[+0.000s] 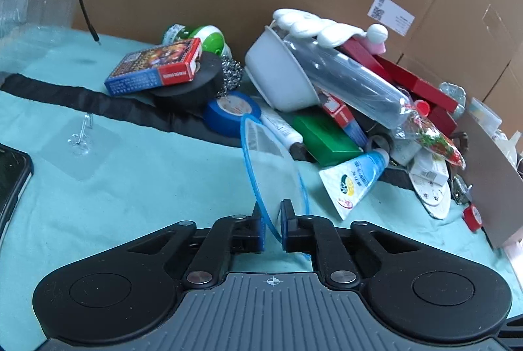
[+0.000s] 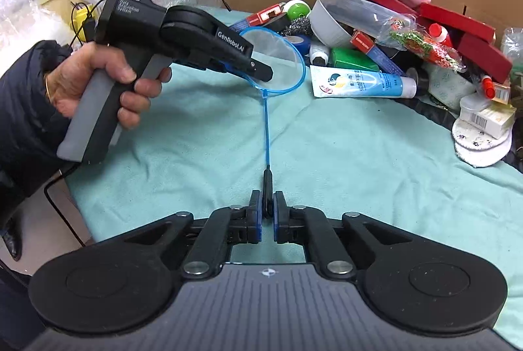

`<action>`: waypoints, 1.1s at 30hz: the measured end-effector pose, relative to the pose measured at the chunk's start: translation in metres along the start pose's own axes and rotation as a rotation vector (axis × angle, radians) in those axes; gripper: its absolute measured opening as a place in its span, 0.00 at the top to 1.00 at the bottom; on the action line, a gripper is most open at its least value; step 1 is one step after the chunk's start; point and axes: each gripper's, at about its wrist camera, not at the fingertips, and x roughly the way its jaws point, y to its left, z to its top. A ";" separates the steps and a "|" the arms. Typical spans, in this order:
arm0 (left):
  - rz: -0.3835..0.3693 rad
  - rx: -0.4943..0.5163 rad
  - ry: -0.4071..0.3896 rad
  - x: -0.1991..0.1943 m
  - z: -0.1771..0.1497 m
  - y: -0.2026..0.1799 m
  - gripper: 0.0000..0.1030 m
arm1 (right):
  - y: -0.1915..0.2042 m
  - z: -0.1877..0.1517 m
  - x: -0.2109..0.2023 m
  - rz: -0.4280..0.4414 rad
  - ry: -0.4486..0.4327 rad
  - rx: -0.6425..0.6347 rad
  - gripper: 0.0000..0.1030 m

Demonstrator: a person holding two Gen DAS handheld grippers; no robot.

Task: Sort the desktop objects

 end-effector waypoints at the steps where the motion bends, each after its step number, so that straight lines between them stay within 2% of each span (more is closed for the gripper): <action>1: 0.005 -0.004 -0.010 -0.003 -0.001 -0.001 0.97 | 0.000 -0.001 -0.001 -0.003 -0.005 -0.003 0.94; 5: -0.015 -0.013 -0.045 -0.018 0.003 -0.008 1.00 | -0.003 -0.001 -0.012 -0.005 -0.044 0.006 0.95; 13: -0.067 0.094 -0.140 -0.045 0.022 -0.062 1.00 | -0.014 0.004 -0.046 -0.044 -0.146 0.038 0.97; 15: -0.076 0.130 -0.147 -0.043 0.026 -0.077 1.00 | -0.019 0.004 -0.053 -0.047 -0.165 0.056 0.96; 17: -0.056 0.125 -0.140 -0.040 0.028 -0.084 1.00 | -0.021 0.002 -0.059 -0.053 -0.172 0.059 0.96; 18: -0.047 0.109 -0.132 -0.038 0.027 -0.084 0.79 | -0.022 0.000 -0.061 -0.052 -0.172 0.060 0.96; 19: -0.025 0.082 -0.126 -0.036 0.026 -0.082 0.76 | -0.023 -0.002 -0.061 -0.050 -0.169 0.061 0.96; 21: 0.055 0.044 -0.136 -0.034 0.020 -0.076 0.45 | -0.025 -0.007 -0.062 -0.047 -0.164 0.068 0.96; 23: 0.114 0.026 -0.120 -0.027 0.015 -0.066 0.40 | -0.029 -0.010 -0.061 -0.037 -0.162 0.085 0.96; 26: 0.065 -0.036 -0.064 -0.019 0.014 -0.056 0.38 | -0.029 -0.011 -0.059 -0.027 -0.157 0.086 0.96; 29: 0.046 0.019 -0.074 -0.015 0.016 -0.067 0.25 | -0.028 -0.010 -0.057 -0.023 -0.154 0.083 0.96; 31: 0.063 0.044 -0.072 -0.008 0.019 -0.074 0.26 | -0.029 -0.010 -0.058 -0.023 -0.156 0.085 0.96; 32: 0.058 0.039 -0.061 -0.003 0.021 -0.074 0.31 | -0.029 -0.010 -0.058 -0.024 -0.155 0.086 0.96; 33: 0.052 0.031 -0.043 0.002 0.022 -0.074 0.65 | -0.029 -0.011 -0.058 -0.024 -0.154 0.086 0.96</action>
